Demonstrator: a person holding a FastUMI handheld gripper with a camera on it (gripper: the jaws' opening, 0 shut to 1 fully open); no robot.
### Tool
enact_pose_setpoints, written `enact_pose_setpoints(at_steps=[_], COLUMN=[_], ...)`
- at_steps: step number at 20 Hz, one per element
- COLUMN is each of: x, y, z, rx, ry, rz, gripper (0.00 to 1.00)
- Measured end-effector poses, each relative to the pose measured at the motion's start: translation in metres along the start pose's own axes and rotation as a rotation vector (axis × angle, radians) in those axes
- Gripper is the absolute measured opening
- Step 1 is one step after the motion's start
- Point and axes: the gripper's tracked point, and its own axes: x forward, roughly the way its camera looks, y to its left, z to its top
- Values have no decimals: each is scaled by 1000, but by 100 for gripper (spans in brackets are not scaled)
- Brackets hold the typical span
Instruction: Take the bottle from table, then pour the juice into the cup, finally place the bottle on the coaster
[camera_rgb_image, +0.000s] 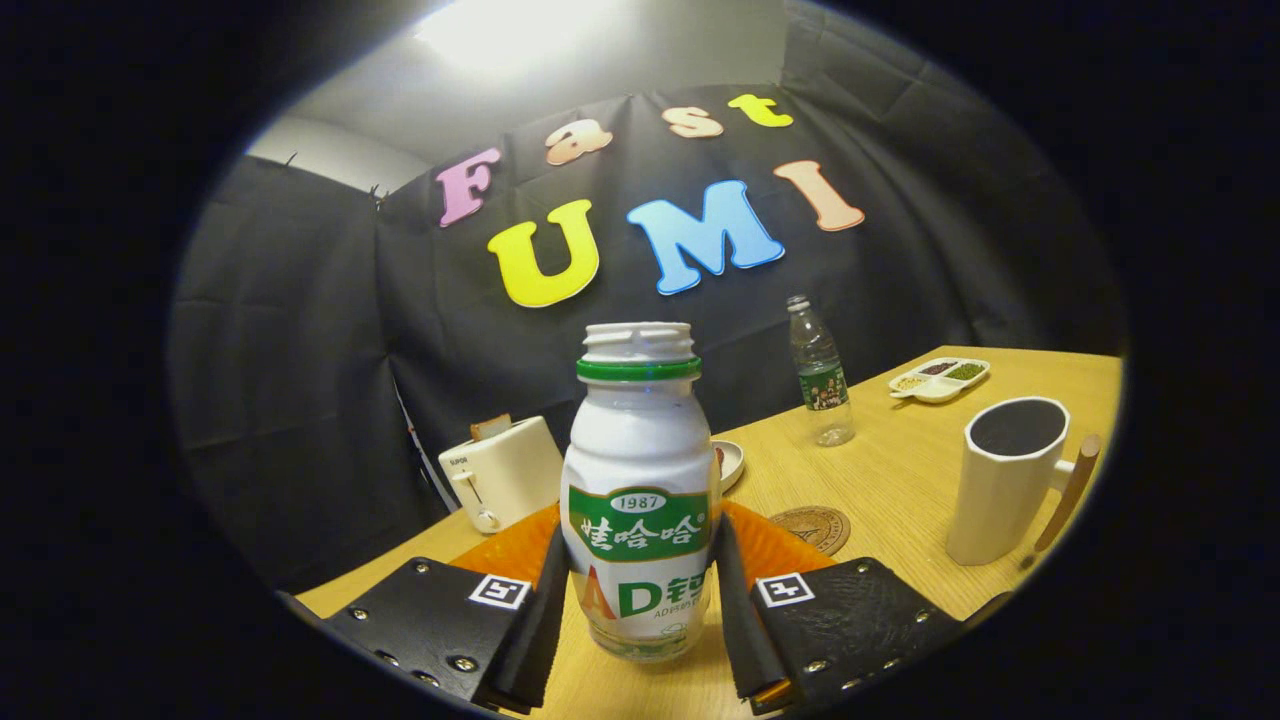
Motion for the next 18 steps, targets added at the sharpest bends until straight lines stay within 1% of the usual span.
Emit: enact_pose_setpoints(at_steps=[6, 14, 18], x=[1, 0, -3], y=[-24, -39, -48], z=[18, 31, 38], rx=[260, 587, 724], ry=[-30, -52, -75], rz=[-11, 15, 25], gripper=[67, 67, 67])
